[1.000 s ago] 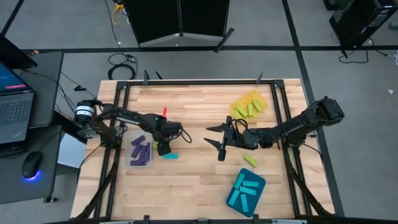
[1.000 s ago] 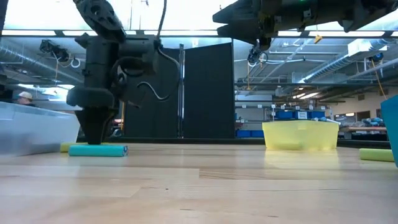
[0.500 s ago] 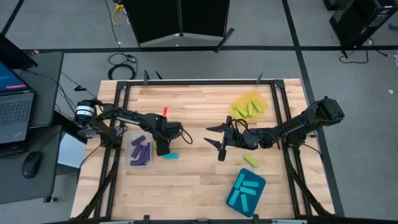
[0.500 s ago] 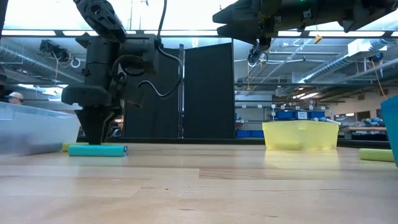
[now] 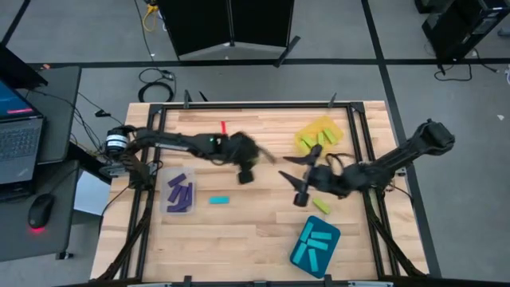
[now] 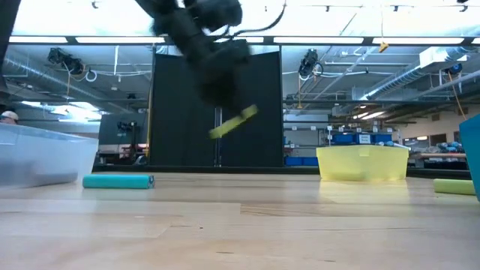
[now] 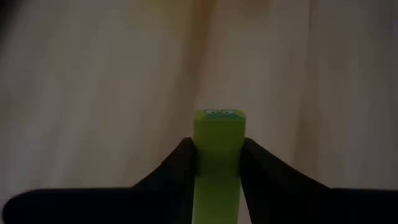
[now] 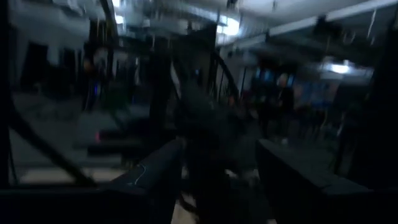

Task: Sort blocks
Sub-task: Put the green block into the yellow bin, then put the light blue block into the blue bin

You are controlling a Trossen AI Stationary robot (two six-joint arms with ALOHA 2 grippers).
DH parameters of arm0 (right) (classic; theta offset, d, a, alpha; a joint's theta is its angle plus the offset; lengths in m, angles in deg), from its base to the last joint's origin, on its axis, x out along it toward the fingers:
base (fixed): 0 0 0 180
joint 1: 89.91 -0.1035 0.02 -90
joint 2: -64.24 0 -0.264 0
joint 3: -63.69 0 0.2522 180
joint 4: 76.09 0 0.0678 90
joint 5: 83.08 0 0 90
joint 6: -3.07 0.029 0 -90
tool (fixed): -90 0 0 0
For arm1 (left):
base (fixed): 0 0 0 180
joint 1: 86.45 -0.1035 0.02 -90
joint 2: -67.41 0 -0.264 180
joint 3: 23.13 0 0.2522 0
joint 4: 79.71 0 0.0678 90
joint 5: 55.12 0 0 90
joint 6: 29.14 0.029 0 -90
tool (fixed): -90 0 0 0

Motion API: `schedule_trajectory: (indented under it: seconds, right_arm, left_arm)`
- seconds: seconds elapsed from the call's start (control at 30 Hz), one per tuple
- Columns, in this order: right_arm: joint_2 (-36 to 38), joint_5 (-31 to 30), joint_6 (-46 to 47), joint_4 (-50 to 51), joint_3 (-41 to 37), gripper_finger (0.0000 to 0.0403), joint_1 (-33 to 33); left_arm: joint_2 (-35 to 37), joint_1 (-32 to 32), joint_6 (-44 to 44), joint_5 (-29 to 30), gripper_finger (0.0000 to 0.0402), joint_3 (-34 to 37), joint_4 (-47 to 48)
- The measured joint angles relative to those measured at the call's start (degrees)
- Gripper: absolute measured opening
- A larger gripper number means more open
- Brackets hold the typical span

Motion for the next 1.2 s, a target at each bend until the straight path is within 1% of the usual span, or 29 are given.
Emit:
schedule_trajectory:
  seconds: [0.13,0.3,0.5,0.63,0.7,0.73,0.77,0.83,0.93,1.0,1.03,1.1,1.2]
  right_arm:
    - [4.86,-1.53,-7.48,-4.25,0.02,0.0212,-3.81]
    - [7.83,-1.72,-12.17,-6.22,0.04,0.0212,-6.67]
    - [7.63,-3.35,-14.28,-6.79,0.04,0.0206,-8.25]
    - [7.49,-3.71,-14.49,-6.75,0.04,0.0204,-8.92]
    - [7.51,-3.74,-14.51,-6.80,0.04,0.0204,-9.34]
    - [7.54,-3.88,-14.57,-6.77,0.04,0.0204,-9.54]
    - [7.54,-4.31,-14.74,-6.74,0.04,0.0205,-9.70]
    - [7.54,-5.09,-15.05,-6.76,0.04,0.0205,-10.06]
    - [7.54,-6.03,-15.29,-6.73,0.04,0.0204,-10.45]
    - [7.54,-6.23,-15.75,-6.77,0.04,0.0203,-10.78]
    - [7.54,-6.23,-16.00,-6.77,0.04,0.0202,-10.88]
    - [7.54,-6.23,-16.03,-6.82,0.04,0.0201,-11.07]
    - [7.54,-6.23,-16.02,-7.05,0.02,0.0202,-11.46]
  left_arm:
    - [-6.96,-3.18,1.09,0.40,0.0101,-6.66,-12.16]
    - [-17.66,-5.67,-1.43,-4.57,0.0101,-17.02,-28.78]
    - [-31.05,-7.14,-3.42,-6.47,0.0101,-30.78,-34.04]
    - [-37.11,-7.45,-4.73,-6.50,0.0101,-38.41,-37.06]
    - [-39.66,-7.45,-5.47,-5.78,0.0101,-40.55,-36.65]
    - [-40.58,-7.43,-6.15,-4.79,0.0101,-41.12,-35.75]
    - [-41.18,-7.43,-6.33,-4.13,0.0114,-41.36,-34.86]
    - [-41.28,-7.43,-5.86,-4.53,0.0161,-41.43,-34.37]
    - [-40.30,-7.58,-4.78,-7.97,0.0239,-41.71,-34.07]
    - [-39.84,-7.54,-4.88,-8.08,0.0268,-41.71,-33.11]
    - [-39.63,-7.54,-4.88,-8.09,0.0274,-41.71,-32.78]
    - [-39.09,-7.58,-4.94,-8.15,0.0273,-41.69,-31.82]
    - [-36.41,-7.71,-4.81,-7.84,0.0242,-40.01,-31.08]
